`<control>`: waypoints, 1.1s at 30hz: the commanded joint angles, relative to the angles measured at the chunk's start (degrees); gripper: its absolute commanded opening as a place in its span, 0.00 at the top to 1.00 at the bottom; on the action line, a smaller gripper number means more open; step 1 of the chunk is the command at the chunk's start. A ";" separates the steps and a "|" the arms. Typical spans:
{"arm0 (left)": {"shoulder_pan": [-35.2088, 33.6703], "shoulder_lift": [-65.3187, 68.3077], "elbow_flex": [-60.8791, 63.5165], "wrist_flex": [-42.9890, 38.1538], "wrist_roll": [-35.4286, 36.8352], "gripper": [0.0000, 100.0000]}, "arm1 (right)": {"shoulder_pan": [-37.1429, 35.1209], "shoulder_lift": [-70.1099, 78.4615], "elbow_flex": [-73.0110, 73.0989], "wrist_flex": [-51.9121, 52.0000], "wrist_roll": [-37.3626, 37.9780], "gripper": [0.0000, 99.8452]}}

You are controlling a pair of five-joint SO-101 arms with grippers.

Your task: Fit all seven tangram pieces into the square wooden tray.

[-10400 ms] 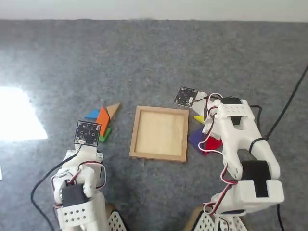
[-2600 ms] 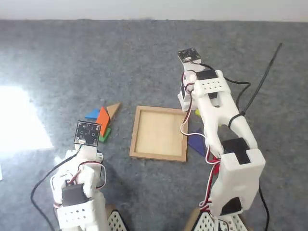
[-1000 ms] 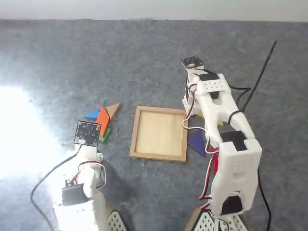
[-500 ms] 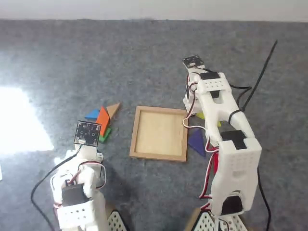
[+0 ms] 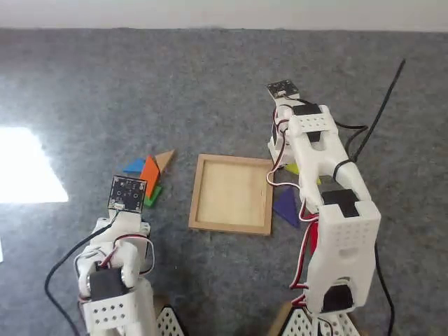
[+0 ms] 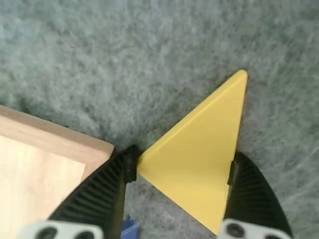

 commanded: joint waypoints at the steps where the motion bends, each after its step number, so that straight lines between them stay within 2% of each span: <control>1: 0.09 -0.62 -0.48 0.26 -0.35 0.94 | -0.13 -2.86 -0.09 0.75 0.70 0.81; 9: 0.09 -0.62 -0.48 0.26 -0.35 0.94 | -0.22 -3.74 -2.90 4.26 0.70 0.81; 21: 0.09 -0.62 -0.48 0.26 -0.35 0.94 | -1.01 -15.87 -3.16 9.01 1.05 0.81; 25: 0.09 -0.62 -0.48 0.26 -0.35 0.94 | -7.43 -18.68 -3.34 12.79 7.74 0.81; 30: 0.09 -0.62 -0.48 0.26 -0.35 0.94 | -19.74 -19.30 -3.16 15.25 24.79 0.81; 33: 0.09 -0.62 -0.48 0.26 -0.35 0.94 | -25.27 -19.82 -3.69 16.04 32.00 0.81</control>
